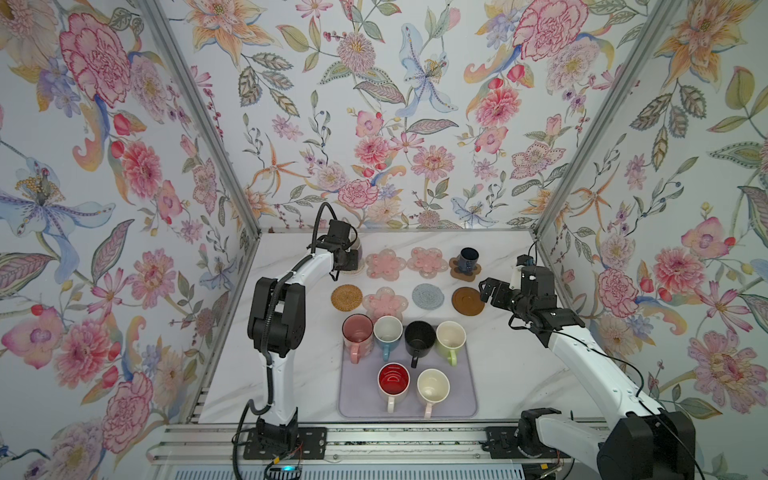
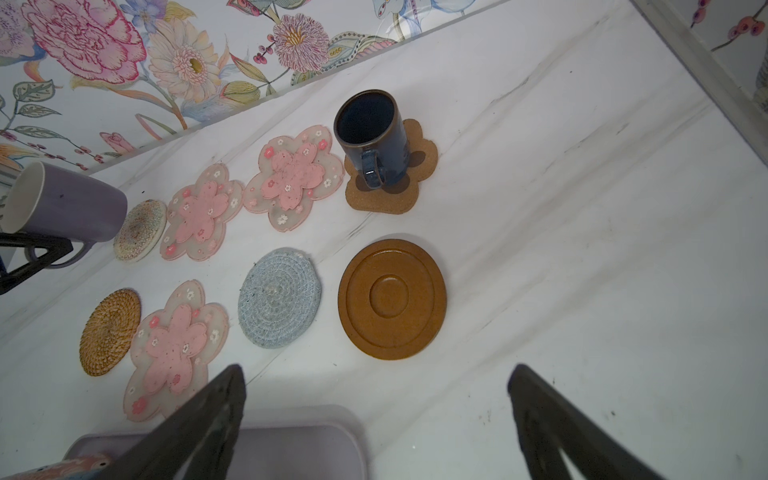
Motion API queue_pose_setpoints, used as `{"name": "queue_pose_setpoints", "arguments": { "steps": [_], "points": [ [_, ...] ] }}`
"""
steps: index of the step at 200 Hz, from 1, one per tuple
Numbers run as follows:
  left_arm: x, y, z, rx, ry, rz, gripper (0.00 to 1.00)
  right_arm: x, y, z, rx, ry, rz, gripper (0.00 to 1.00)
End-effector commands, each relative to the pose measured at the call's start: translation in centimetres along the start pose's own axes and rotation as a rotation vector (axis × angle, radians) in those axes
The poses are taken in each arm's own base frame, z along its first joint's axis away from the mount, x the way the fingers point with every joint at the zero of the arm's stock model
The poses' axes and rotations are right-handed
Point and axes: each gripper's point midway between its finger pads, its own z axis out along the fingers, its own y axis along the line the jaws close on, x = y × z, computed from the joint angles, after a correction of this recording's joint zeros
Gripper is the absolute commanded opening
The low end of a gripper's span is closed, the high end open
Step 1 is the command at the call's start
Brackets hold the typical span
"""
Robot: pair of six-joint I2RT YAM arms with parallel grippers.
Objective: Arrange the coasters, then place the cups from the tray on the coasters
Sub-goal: 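Lower the cream mug onto the beige woven coaster and open the left gripper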
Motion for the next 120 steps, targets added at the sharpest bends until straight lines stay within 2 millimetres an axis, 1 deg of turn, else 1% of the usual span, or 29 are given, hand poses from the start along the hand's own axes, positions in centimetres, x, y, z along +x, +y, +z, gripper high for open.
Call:
{"name": "queue_pose_setpoints", "arguments": {
  "steps": [1, 25, 120],
  "points": [
    [-2.6, 0.2, -1.0, -0.001, -0.064, 0.015, 0.0, -0.5, 0.1, -0.1, 0.008, 0.0, -0.02, 0.99],
    [-2.4, 0.6, -0.5, -0.017, -0.053, 0.021, 0.0, -0.7, 0.3, -0.2, 0.004, -0.004, -0.021, 0.99],
    [-2.5, 0.6, 1.1, -0.017, -0.038, 0.011, 0.0, -0.6, 0.2, -0.3, 0.008, -0.004, -0.022, 0.99]
  ]
}}
